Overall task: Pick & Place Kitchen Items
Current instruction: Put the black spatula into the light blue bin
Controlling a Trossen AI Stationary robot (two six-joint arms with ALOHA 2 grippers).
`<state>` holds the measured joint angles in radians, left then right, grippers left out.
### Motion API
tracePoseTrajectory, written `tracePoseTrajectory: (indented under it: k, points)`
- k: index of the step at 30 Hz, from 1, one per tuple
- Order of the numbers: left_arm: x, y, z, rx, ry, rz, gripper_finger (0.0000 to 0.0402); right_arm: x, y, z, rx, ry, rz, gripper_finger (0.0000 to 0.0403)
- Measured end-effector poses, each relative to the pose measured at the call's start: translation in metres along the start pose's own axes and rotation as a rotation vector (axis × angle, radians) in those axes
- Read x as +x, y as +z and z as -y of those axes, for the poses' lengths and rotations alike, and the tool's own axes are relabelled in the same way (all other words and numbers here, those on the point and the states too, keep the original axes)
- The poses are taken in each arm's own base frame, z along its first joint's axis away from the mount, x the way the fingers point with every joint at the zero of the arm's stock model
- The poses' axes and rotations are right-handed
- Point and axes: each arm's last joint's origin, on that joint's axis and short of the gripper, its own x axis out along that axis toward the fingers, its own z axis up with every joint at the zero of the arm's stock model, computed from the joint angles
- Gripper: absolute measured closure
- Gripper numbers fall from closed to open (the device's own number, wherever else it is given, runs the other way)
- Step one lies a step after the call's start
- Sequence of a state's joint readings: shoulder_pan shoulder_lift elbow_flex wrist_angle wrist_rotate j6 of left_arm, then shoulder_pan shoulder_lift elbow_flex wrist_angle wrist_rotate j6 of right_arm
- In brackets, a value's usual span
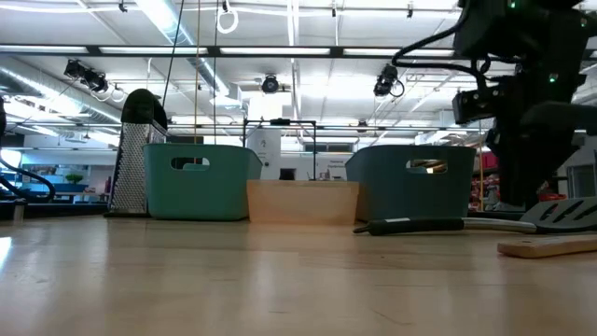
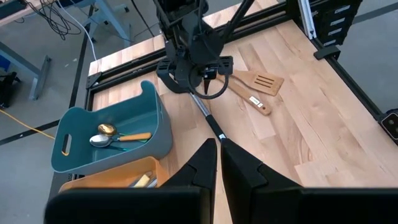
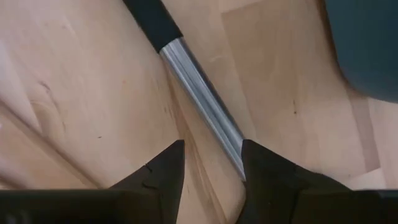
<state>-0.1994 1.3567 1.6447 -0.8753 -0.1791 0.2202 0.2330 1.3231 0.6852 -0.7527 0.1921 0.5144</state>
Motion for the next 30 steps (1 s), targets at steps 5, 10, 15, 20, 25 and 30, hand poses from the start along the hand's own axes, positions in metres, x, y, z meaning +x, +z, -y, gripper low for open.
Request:
tracePoseTrajectory:
  k: [5, 10, 15, 20, 25, 30]
  points:
    - [0.000, 0.000, 0.000, 0.000, 0.000, 0.000, 0.0372, 0.008, -0.005, 0.004, 0.007, -0.011, -0.009, 0.0232]
    - [0.000, 0.000, 0.000, 0.000, 0.000, 0.000, 0.0372, 0.014, -0.008, 0.009, 0.018, -0.026, -0.016, 0.0232]
    - [0.000, 0.000, 0.000, 0.000, 0.000, 0.000, 0.0372, 0.019, -0.012, 0.012, 0.027, -0.032, -0.024, 0.0232]
    - [0.000, 0.000, 0.000, 0.000, 0.000, 0.000, 0.0372, 0.024, -0.015, 0.013, 0.027, -0.051, -0.004, 0.0232]
    - [0.000, 0.000, 0.000, -0.001, 0.000, 0.000, 0.0372, 0.033, -0.019, 0.014, 0.034, -0.035, 0.027, 0.0232]
    - [0.000, 0.000, 0.000, -0.001, 0.000, 0.000, 0.0372, 0.037, -0.025, 0.016, 0.032, -0.042, 0.026, 0.0232]
